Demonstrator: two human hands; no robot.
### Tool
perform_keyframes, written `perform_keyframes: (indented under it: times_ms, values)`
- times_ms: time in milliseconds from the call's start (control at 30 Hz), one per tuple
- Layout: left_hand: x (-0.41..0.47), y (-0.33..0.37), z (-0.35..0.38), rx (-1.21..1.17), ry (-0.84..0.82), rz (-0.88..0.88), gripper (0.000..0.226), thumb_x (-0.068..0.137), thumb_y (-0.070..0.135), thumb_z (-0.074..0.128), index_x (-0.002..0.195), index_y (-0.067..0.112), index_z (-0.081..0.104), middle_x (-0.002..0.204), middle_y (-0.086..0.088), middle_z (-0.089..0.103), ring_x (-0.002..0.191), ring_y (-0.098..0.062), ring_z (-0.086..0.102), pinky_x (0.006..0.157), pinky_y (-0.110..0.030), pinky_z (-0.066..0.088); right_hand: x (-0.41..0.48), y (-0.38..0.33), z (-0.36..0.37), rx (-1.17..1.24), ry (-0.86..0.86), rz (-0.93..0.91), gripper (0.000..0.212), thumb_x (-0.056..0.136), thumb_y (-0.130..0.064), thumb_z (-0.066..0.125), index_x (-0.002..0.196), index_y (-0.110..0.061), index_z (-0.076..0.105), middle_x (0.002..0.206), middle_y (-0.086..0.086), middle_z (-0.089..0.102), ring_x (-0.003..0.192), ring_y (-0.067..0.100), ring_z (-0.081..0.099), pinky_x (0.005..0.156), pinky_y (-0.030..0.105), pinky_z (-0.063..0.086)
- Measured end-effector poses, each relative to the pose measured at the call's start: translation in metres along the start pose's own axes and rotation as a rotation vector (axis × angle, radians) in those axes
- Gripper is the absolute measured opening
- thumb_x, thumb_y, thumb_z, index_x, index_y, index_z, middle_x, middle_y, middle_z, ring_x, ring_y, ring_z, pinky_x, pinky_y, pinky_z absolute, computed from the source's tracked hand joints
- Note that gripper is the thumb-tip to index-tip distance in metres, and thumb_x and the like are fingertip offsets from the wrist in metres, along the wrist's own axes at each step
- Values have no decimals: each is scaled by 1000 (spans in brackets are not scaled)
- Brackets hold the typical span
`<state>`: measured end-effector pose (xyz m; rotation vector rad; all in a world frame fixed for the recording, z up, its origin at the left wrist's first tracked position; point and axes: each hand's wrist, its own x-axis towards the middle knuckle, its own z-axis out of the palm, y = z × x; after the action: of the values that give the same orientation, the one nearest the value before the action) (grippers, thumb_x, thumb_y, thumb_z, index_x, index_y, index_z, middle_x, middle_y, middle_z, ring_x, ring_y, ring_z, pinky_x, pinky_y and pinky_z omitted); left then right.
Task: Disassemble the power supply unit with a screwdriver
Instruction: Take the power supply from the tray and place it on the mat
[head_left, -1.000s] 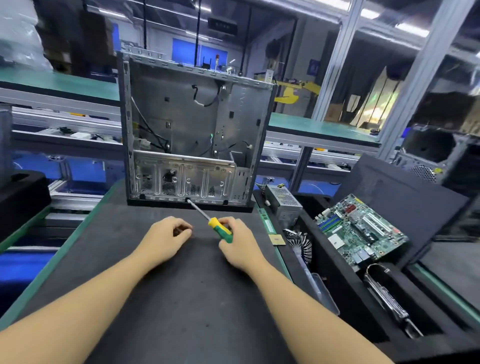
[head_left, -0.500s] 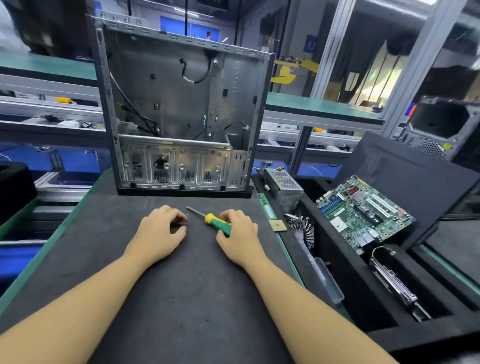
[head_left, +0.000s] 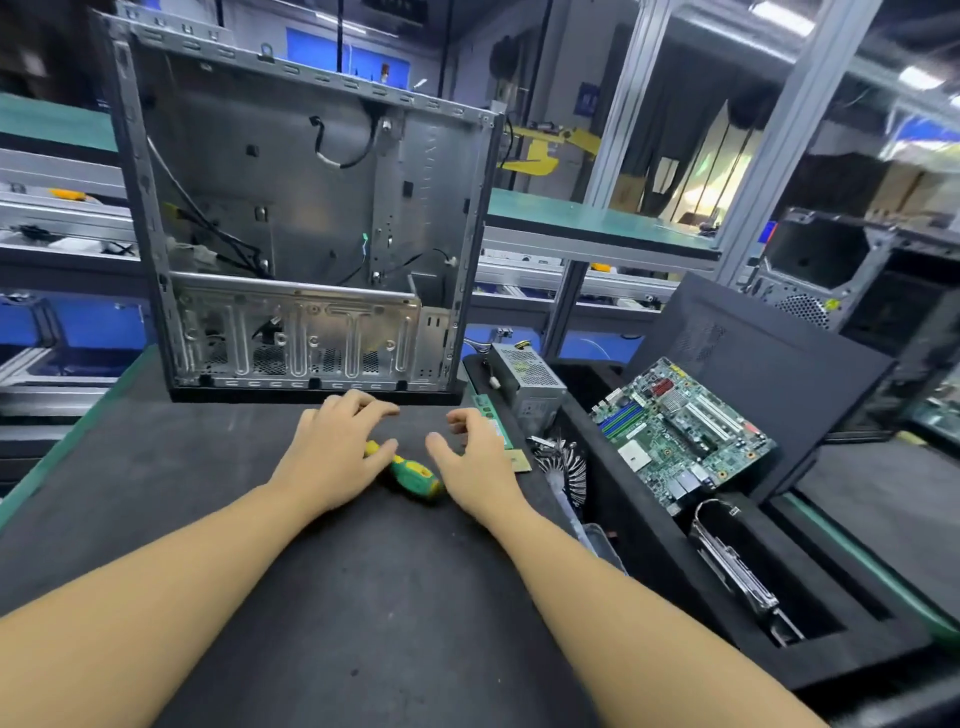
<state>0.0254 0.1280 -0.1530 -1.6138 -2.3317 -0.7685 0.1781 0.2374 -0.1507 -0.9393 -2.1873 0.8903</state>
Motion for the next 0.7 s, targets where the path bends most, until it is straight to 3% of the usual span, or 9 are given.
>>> perform_keyframes:
  times_ms: [133,300,533,700]
  values:
    - [26,29,20,-1,-46,101,30,97,42,55,123,30,63,127,7,55,119,-18,49,100,-39,33,34,20,-46,-113,81,181,49,88,-46,59,129,-22,48,127,1,52,123,25,43,104,46,38]
    - [72,65,42,-49,-263,9,29,97,47,48,119,33,62,127,7,55,122,-19,54,100,-39,35,73,43,-72,-165,71,379,76,83,-55,60,145,-22,30,146,11,35,135,36,32,107,49,34]
    - [115,73,81,-65,-300,-65,38,96,45,49,129,30,59,132,1,56,124,-23,51,103,-40,42,121,72,-68,-304,77,415,94,79,-63,62,151,-22,18,151,15,27,137,37,28,107,49,31]
    - [120,69,103,98,-287,20,44,98,52,43,134,29,55,137,2,50,122,-28,42,100,-41,39,155,83,-61,-425,130,384,96,75,-70,61,149,-22,21,152,18,27,136,38,29,107,49,31]
